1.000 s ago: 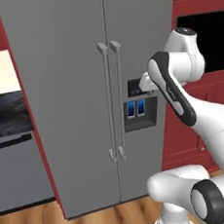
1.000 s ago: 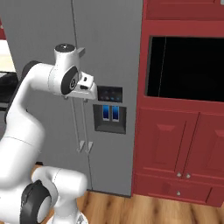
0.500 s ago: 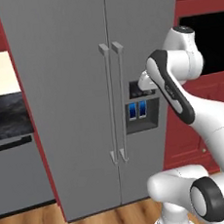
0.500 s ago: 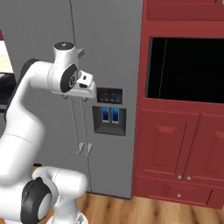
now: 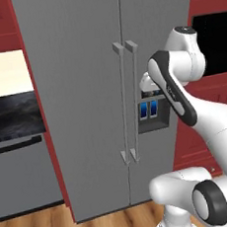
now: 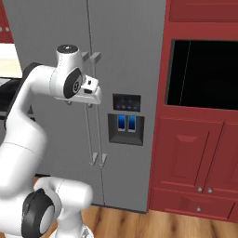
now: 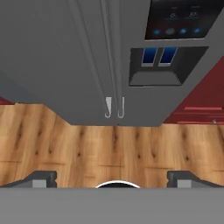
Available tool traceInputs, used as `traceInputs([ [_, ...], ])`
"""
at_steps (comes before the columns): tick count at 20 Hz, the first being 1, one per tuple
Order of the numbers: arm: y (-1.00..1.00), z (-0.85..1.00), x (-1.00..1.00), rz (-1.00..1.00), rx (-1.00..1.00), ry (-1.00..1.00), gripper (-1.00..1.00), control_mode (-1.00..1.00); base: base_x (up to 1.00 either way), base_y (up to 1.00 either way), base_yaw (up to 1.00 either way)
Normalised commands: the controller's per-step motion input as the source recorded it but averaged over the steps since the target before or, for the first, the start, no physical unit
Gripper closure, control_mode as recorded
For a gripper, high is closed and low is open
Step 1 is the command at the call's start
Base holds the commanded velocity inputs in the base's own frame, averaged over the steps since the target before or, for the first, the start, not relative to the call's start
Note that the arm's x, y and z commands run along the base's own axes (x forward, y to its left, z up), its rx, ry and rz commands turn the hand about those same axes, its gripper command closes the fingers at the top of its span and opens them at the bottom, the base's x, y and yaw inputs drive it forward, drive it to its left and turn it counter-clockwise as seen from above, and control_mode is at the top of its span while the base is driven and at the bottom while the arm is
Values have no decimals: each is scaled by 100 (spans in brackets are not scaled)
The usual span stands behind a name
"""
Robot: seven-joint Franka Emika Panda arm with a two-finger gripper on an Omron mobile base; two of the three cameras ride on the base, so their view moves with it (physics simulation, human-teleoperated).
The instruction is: Open the fridge, grab two sodas, and place both sodas inside the bowl with ice on the dining counter.
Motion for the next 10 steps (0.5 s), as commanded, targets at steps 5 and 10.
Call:
traceInputs([
  [5,0,-4,5,0,0,0,-100,-100,12,2,0],
  [10,1,-36,44,0,0,-13,-100,-100,0,0,0],
])
